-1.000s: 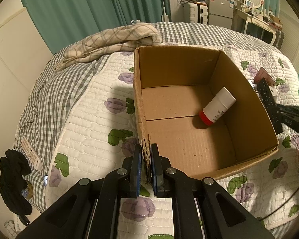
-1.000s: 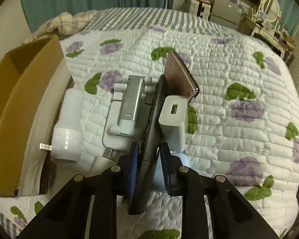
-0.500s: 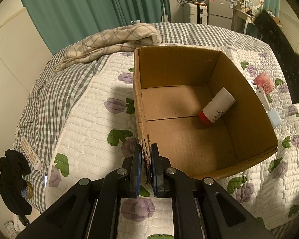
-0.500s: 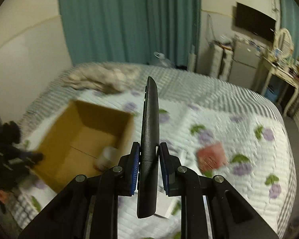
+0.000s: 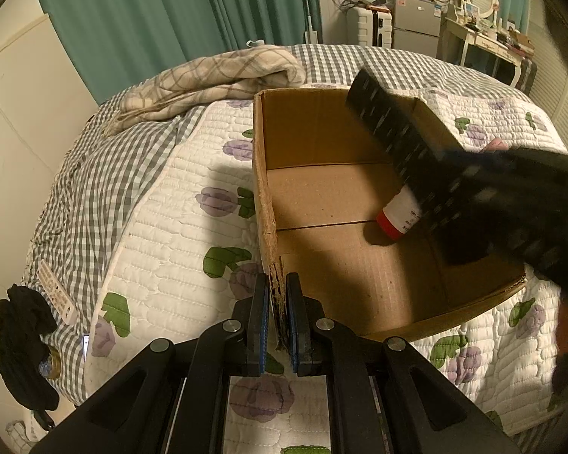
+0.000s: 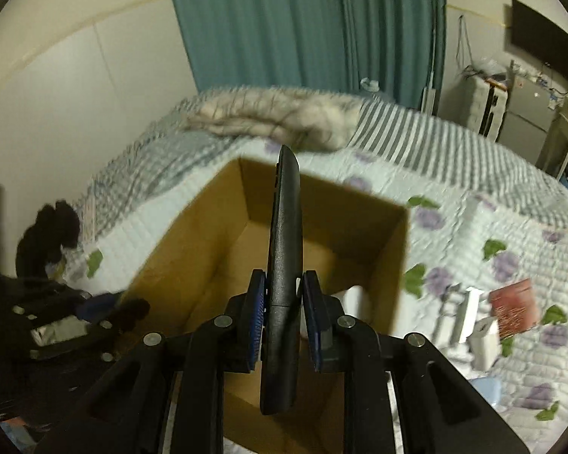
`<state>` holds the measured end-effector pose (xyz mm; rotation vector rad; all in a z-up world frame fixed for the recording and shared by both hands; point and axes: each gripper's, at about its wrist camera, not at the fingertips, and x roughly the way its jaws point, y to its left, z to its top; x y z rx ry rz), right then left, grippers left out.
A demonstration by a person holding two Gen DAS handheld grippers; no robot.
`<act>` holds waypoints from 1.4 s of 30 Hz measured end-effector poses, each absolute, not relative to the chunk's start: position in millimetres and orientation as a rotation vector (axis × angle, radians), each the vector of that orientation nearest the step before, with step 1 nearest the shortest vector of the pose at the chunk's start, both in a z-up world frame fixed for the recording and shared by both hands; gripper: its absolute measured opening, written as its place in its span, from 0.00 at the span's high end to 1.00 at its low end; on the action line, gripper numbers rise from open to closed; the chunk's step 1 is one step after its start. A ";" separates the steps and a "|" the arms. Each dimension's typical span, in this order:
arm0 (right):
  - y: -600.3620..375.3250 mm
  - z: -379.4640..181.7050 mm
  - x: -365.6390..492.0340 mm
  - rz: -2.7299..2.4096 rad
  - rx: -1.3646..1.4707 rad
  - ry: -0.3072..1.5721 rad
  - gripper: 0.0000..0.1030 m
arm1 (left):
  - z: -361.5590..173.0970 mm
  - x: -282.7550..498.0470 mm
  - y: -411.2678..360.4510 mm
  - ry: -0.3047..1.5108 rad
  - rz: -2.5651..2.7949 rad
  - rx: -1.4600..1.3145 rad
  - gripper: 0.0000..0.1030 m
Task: Organize rigid objects
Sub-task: 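Lower the black cylinder into the box and open the right tool, then grasp the light blue earbud case with the right tool and lift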
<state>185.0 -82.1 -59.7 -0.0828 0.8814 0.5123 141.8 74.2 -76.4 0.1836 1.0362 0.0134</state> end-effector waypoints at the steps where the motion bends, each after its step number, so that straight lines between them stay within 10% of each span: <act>1: -79.6 -65.5 185.0 0.510 -0.092 0.892 0.81 | -76.6 141.7 74.6 1.036 0.012 0.182 0.92; 14: -75.0 -91.3 185.3 0.512 -0.129 0.943 0.78 | -76.5 140.1 75.1 1.034 0.010 0.173 0.92; 18: -90.7 -51.3 167.4 0.499 -0.151 0.817 0.31 | -76.1 140.0 75.1 1.039 0.010 0.171 0.92; 30: -199.8 28.6 146.9 0.304 -0.177 0.681 0.22 | -74.3 139.6 76.7 1.035 0.014 0.164 0.92; 42: -285.0 -83.7 156.7 0.105 -0.166 0.921 0.22 | -74.1 139.4 75.1 1.040 0.027 0.180 0.92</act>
